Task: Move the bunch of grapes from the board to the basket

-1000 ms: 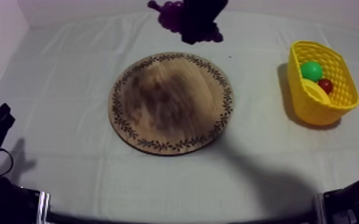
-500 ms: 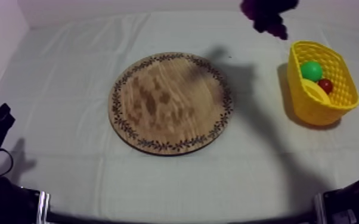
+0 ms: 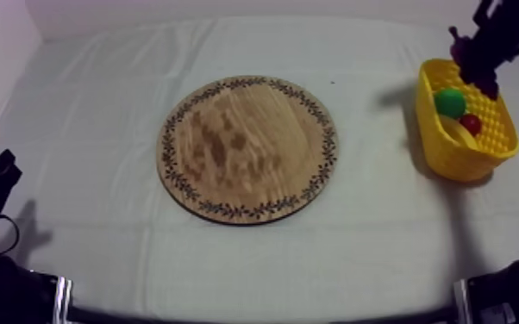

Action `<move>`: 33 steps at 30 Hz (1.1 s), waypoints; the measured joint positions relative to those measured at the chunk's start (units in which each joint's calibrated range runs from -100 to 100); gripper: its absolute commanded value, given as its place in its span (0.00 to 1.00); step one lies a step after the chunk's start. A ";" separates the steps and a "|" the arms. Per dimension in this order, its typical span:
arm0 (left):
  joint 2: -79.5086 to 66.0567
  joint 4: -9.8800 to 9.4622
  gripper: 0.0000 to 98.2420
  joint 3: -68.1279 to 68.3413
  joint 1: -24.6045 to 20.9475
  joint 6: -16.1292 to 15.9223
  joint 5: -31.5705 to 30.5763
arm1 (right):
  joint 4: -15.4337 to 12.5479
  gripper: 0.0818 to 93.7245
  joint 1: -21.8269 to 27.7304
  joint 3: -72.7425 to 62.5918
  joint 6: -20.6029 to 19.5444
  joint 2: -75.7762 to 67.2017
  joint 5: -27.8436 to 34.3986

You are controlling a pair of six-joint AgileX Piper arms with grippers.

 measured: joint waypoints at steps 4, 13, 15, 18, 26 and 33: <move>0.00 0.00 0.00 0.00 0.00 0.00 0.00 | 0.00 0.36 1.05 3.08 0.01 0.45 -1.43; 0.00 0.00 0.00 0.00 0.00 0.00 0.00 | 0.38 0.66 1.39 8.27 -1.71 6.28 -7.54; 0.00 0.00 0.00 0.00 0.00 0.00 0.00 | 0.46 0.71 1.58 8.06 -2.18 7.54 -8.26; 0.00 0.00 0.00 0.00 0.00 0.00 0.00 | 0.35 0.72 1.95 7.07 -2.26 8.88 -8.39; 0.00 0.00 0.00 0.00 0.00 0.00 0.00 | 0.12 0.43 1.94 6.61 -1.40 5.69 -7.95; 0.00 0.00 0.00 0.00 0.00 0.00 0.00 | -0.60 0.24 1.27 9.90 0.27 -2.42 -7.79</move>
